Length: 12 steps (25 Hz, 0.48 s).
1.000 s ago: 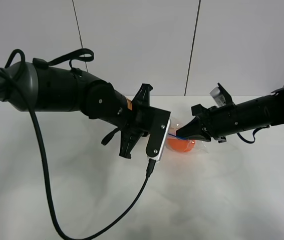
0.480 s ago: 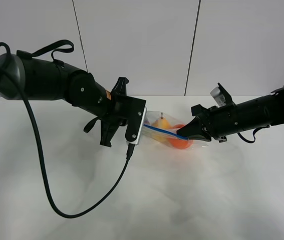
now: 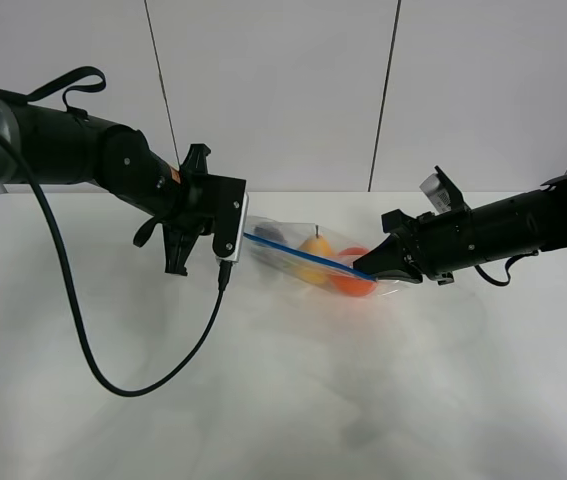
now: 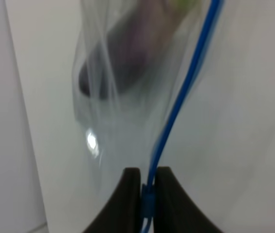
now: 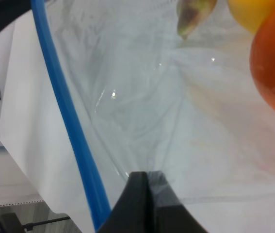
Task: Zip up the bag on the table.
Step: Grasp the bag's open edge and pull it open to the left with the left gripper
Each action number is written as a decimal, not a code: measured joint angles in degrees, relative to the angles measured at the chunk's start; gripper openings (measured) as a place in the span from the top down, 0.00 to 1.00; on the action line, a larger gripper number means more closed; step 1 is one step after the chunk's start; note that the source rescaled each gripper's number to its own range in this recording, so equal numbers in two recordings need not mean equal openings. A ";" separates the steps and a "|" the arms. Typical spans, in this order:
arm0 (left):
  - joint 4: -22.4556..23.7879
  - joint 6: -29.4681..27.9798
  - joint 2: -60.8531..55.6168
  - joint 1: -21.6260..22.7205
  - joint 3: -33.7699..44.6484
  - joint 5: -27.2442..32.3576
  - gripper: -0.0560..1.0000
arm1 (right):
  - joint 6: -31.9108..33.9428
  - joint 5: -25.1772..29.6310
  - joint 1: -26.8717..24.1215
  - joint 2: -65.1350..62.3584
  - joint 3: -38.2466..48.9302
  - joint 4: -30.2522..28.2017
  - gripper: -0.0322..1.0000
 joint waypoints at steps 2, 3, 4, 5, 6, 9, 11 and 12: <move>0.00 0.00 0.00 0.97 0.00 0.02 0.95 | 0.00 -0.17 0.00 0.00 0.00 -0.01 0.97; 0.00 0.00 0.00 1.43 0.00 0.07 0.95 | 0.00 -0.18 0.00 0.00 0.00 -0.12 0.97; 0.07 0.00 0.00 1.77 0.00 0.07 0.95 | 0.00 -0.23 0.00 0.00 0.00 -0.19 0.97; 0.12 0.00 0.00 2.09 0.00 0.07 0.95 | 0.00 -0.32 0.00 0.00 0.00 -0.24 0.97; 0.12 0.00 0.00 2.30 0.00 0.07 0.95 | 0.00 -0.36 0.00 0.00 0.00 -0.25 0.97; 0.12 0.00 0.00 2.93 0.00 0.07 0.95 | 0.00 -0.38 0.00 0.00 0.00 -0.45 0.97; 0.12 0.00 0.00 3.38 0.00 0.13 0.95 | 0.00 -0.43 0.00 0.00 0.00 -0.64 0.97; 0.12 0.00 0.00 3.68 0.00 0.13 0.95 | 0.00 -0.43 0.00 0.00 0.00 -0.77 0.97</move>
